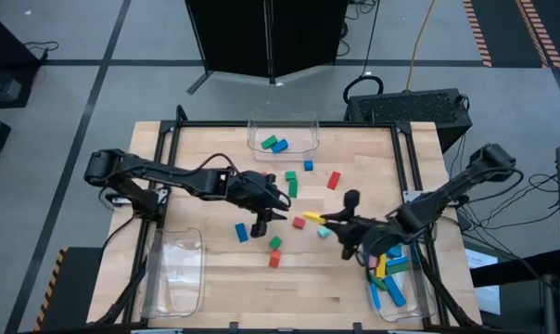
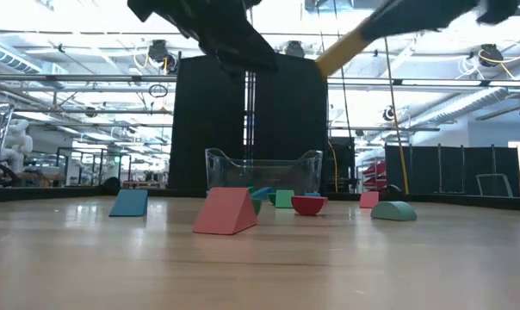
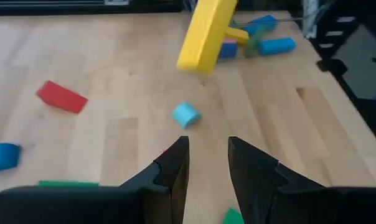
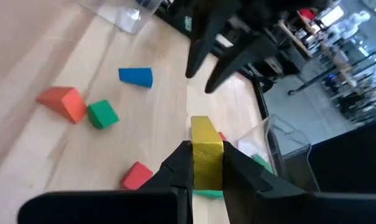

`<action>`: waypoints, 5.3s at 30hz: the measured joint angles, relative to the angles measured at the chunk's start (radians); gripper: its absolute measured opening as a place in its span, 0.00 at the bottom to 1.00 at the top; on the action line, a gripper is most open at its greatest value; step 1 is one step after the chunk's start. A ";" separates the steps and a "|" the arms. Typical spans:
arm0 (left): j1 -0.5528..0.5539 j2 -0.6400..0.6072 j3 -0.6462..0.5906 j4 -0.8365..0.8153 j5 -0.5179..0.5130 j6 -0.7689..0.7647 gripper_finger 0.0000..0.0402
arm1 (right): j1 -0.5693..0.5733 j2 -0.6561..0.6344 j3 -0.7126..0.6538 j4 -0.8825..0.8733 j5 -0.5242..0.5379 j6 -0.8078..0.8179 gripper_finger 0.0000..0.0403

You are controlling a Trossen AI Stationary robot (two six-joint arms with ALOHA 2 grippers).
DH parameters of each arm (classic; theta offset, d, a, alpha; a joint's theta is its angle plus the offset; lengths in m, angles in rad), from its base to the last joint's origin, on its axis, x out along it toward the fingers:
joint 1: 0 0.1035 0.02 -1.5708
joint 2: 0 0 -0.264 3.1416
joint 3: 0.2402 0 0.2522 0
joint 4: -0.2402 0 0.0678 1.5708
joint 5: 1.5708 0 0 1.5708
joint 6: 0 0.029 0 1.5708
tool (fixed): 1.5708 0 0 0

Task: Sort blocks by size
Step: Put the yellow rectangle block into the bottom right transparent bin, then put the red triangle block into the top transparent bin

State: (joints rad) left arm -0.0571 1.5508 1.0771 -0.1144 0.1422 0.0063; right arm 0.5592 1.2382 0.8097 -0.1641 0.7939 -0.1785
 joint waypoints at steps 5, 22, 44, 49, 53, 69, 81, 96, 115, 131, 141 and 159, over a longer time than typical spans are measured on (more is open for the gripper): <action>-0.051 -0.015 0.000 -0.011 -0.110 0.000 0.28 | 0.029 -0.130 0.000 -0.206 -0.003 0.167 0.11; -0.124 -0.015 -0.008 -0.027 -0.239 -0.001 0.28 | 0.072 -0.332 0.000 -0.572 -0.292 0.629 0.11; -0.086 -0.015 -0.086 -0.002 -0.387 -0.072 0.28 | 0.161 -0.332 0.000 -0.772 -0.793 1.159 0.11; -0.088 -0.018 -0.143 0.131 -0.385 -0.045 0.28 | 0.194 -0.331 0.000 -0.901 -0.799 1.296 0.11; -0.085 -0.031 -0.190 0.210 -0.380 -0.027 0.28 | 0.210 -0.319 0.000 -0.907 -0.796 1.319 0.11; -0.040 -0.031 -0.315 0.384 -0.386 -0.042 0.28 | 0.241 -0.187 0.000 -0.861 -0.800 1.315 0.30; 0.010 -0.031 -0.403 0.528 -0.407 -0.027 0.28 | 0.221 -0.204 0.000 -0.858 -0.906 1.347 0.43; 0.009 -0.031 -0.404 0.555 -0.411 -0.027 0.28 | 0.066 -0.246 0.254 -0.962 -0.413 0.818 0.39; 0.009 -0.031 -0.404 0.524 -0.410 -0.026 0.28 | -0.593 0.055 0.260 -0.789 -0.381 -0.301 0.39; 0.009 -0.031 -0.428 0.522 -0.409 -0.026 0.28 | -0.810 0.467 0.259 -0.721 -0.326 -1.015 0.39; 0.009 -0.031 -0.428 0.524 -0.409 -0.027 0.28 | -0.815 0.559 0.259 -0.665 -0.323 -1.043 0.47; 0.009 -0.031 -0.428 0.524 -0.408 -0.030 0.28 | -0.815 0.560 0.259 -0.633 -0.409 -1.044 0.54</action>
State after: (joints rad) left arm -0.0479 1.5200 0.6487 0.4092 -0.2661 -0.0234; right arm -0.2558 1.7985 1.0687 -0.7975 0.3847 -1.2223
